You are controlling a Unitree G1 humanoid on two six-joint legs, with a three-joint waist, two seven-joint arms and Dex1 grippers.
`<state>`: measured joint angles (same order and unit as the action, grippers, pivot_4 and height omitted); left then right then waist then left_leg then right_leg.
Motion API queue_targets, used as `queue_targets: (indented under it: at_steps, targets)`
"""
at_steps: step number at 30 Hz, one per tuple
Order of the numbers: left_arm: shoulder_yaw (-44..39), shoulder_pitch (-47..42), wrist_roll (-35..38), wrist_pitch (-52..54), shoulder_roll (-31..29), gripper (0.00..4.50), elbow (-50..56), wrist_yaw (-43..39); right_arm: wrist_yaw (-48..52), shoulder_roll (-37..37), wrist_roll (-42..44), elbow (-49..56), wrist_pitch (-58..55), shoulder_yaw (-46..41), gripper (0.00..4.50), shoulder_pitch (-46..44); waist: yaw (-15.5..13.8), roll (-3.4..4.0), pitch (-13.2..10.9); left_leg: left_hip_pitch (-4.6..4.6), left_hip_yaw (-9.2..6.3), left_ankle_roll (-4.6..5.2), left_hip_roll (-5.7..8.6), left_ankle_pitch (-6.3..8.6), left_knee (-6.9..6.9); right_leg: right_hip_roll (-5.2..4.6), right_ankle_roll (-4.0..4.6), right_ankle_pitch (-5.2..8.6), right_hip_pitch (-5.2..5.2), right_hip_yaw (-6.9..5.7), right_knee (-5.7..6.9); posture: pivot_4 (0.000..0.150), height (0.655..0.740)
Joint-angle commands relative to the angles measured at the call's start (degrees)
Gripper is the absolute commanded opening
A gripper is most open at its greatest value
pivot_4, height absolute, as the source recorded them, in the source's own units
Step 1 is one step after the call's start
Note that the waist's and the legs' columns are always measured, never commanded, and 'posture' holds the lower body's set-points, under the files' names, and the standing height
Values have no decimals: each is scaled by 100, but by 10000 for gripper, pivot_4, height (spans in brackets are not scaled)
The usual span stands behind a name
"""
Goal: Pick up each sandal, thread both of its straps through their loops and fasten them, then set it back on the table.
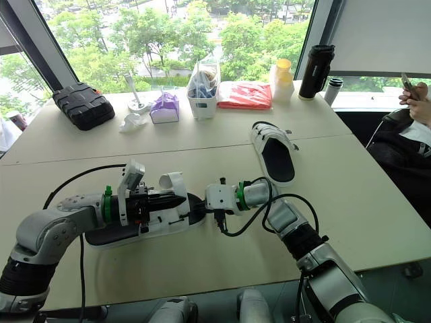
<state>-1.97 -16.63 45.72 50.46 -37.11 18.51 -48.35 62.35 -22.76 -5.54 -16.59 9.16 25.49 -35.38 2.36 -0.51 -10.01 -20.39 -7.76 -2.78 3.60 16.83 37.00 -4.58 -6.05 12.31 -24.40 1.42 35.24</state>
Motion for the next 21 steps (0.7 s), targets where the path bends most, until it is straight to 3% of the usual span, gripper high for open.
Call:
queue_targets:
  at_steps: [1,6,21]
  targets:
    - [-298,-93,227,42,-21,1874,128,18,-19,10,-101,-47,-28,48,0,-3,0,0,0,0,0,0,0,0,0,0,0,0,0,0,0,1500,7400]
    - [-557,-121,638,333,-108,1874,105,-19,-11,12,-99,-56,-19,52,0,-8,0,0,0,0,-1,0,0,0,0,0,0,0,0,0,0,1500,7400]
    - [-638,168,701,324,-196,1874,-159,-200,11,-8,-92,1,-49,57,0,22,1,0,0,0,2,0,0,0,0,0,0,0,0,0,0,1500,7400]
